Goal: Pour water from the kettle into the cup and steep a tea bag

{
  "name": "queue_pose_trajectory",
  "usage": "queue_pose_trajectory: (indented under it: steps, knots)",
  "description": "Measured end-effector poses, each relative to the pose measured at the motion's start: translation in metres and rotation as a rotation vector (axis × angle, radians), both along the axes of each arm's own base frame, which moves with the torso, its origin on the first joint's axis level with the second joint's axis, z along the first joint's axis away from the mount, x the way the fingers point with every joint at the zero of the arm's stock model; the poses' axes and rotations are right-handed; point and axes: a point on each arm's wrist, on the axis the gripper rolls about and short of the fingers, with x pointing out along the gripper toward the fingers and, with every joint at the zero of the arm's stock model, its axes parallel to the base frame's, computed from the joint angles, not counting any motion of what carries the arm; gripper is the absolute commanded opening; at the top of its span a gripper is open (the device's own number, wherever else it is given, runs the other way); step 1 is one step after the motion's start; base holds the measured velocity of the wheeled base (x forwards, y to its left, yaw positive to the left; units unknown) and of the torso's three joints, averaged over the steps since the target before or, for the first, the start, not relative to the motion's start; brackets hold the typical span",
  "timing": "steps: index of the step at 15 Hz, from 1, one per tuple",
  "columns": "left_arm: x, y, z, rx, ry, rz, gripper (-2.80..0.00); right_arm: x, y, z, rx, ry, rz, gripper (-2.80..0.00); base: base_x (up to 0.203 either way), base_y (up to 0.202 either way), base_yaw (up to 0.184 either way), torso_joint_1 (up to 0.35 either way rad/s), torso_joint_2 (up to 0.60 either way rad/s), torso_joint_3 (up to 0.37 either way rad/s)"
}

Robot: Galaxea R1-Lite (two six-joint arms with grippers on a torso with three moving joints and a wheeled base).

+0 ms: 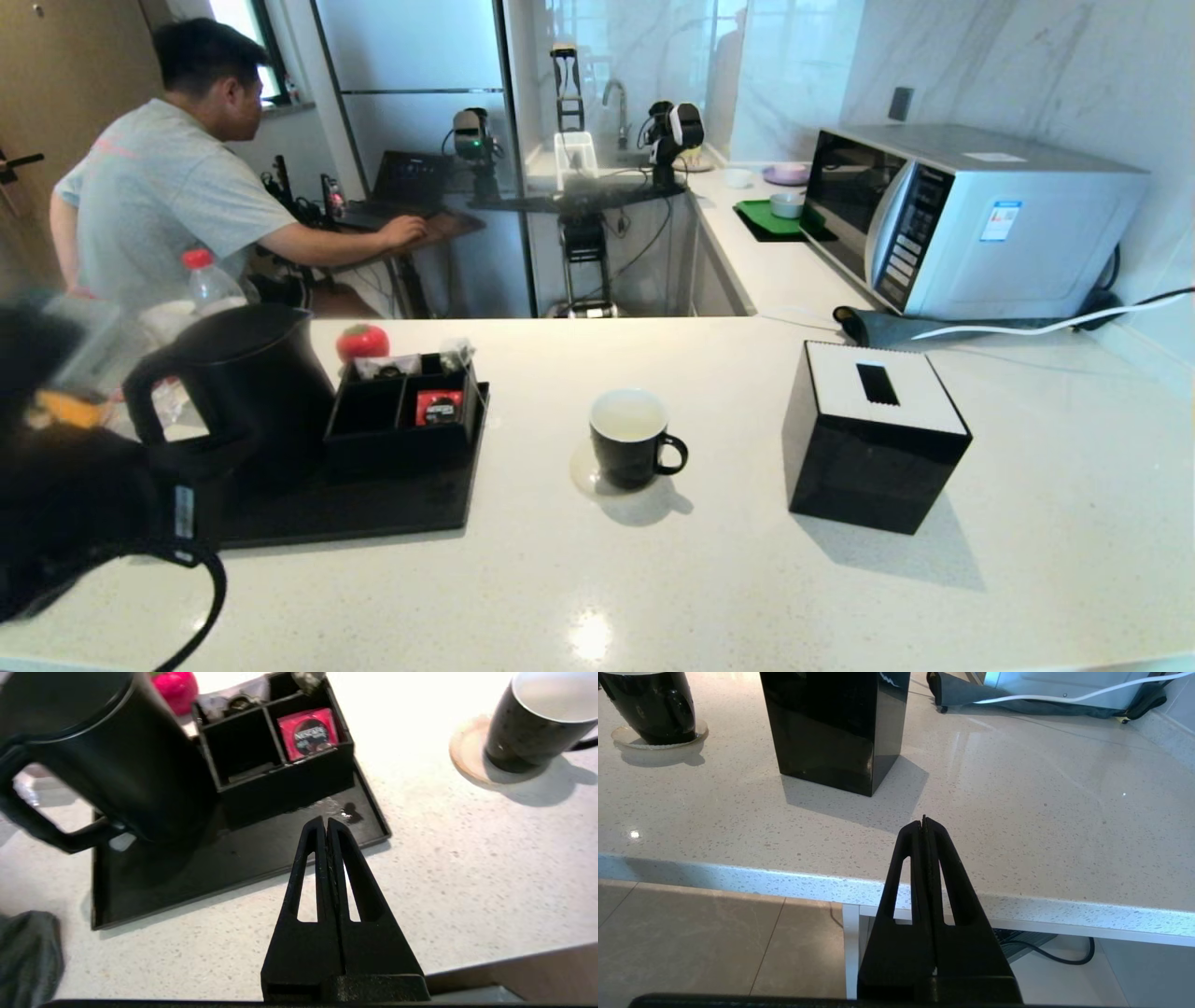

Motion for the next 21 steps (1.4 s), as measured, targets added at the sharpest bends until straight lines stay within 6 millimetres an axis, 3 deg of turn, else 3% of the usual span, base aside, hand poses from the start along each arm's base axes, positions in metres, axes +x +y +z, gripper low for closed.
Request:
queue_pose_trajectory:
  steps: [5, 6, 14, 21]
  knots:
    - [0.043, -0.013, 0.018, -0.031, 0.026, 0.009, -2.8, 0.0, 0.0, 0.0, 0.0, 0.0, 0.0, -2.8, 0.0, 0.0, 0.0, 0.0, 0.0, 0.0]
    - [0.052, -0.016, 0.02, -0.037, 0.036, 0.011, 0.0, 0.0, 0.0, 0.0, 0.0, 0.0, 0.0, -2.8, 0.0, 0.0, 0.0, 0.0, 0.0, 0.0]
    - [0.134, -0.04, 0.01, -0.091, 0.124, 0.057, 0.0, 0.0, 0.0, 0.0, 0.0, 0.0, 0.0, -2.8, 0.0, 0.0, 0.0, 0.0, 0.0, 0.0]
    - [0.182, -0.047, -0.016, -0.036, 0.272, 0.093, 0.0, 0.0, 0.0, 0.0, 0.0, 0.0, 0.0, -2.8, 0.0, 0.0, 0.0, 0.0, 0.0, 0.0]
